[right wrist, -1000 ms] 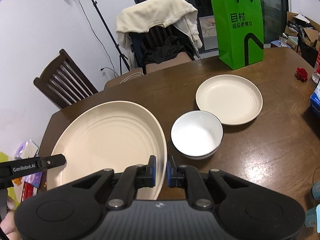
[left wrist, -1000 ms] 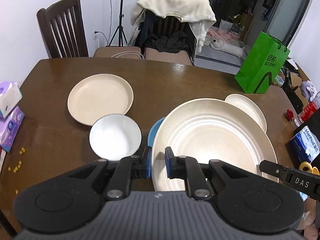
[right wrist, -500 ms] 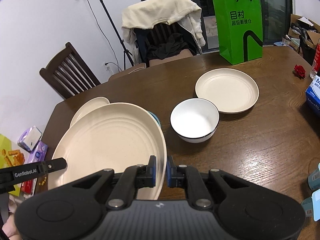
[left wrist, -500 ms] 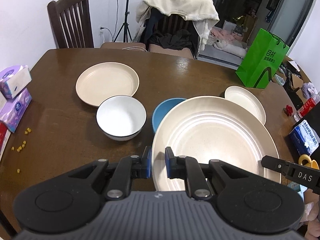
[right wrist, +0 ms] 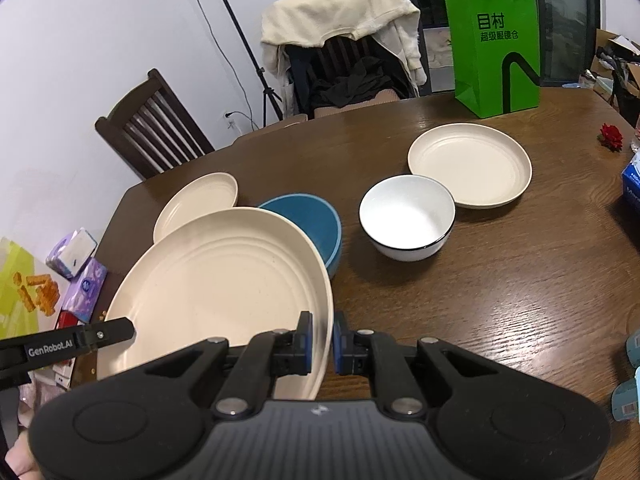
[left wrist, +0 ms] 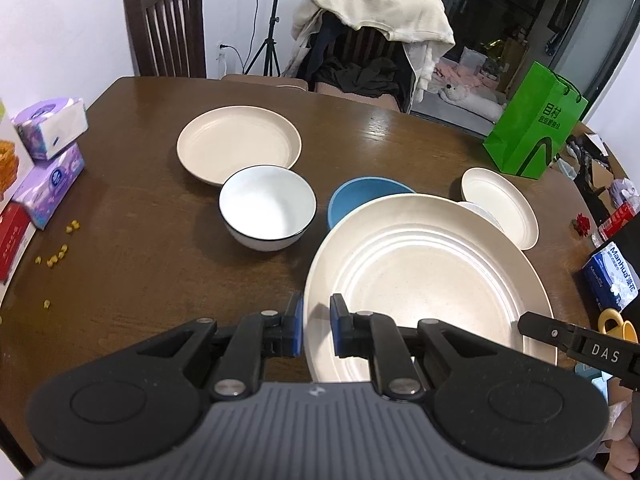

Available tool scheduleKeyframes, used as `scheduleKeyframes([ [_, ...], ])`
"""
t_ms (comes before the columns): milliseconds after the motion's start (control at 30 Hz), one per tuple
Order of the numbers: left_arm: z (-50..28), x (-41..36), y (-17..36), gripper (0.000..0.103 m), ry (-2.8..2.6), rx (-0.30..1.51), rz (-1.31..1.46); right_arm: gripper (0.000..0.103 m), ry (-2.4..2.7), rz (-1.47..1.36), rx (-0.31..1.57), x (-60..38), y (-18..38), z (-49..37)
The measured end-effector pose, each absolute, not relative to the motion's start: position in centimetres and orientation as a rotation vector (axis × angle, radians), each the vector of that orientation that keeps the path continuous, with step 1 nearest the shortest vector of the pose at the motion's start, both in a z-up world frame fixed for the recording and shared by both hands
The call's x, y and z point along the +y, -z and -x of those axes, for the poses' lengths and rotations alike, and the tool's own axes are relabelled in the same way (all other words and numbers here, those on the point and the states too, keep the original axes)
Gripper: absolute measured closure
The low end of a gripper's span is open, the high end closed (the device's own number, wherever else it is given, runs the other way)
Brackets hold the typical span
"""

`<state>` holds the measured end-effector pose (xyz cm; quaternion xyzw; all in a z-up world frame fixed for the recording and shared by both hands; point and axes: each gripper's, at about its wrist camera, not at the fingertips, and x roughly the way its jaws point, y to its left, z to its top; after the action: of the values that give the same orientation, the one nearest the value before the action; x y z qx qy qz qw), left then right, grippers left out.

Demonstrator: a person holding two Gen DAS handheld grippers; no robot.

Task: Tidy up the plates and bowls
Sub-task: 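Carry the held plate back with the left tool while the right tool carries its plate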

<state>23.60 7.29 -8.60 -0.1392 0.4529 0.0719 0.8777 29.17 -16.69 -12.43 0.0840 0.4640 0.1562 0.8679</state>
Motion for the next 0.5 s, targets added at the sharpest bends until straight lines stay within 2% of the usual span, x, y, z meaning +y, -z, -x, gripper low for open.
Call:
scheduleKeyframes([
  [500,-20.6,8.3,9.9,0.089,-0.196,0.955,0.336,0.093,-0.366,-0.152,0.999,-15.4,13.9,-27.7],
])
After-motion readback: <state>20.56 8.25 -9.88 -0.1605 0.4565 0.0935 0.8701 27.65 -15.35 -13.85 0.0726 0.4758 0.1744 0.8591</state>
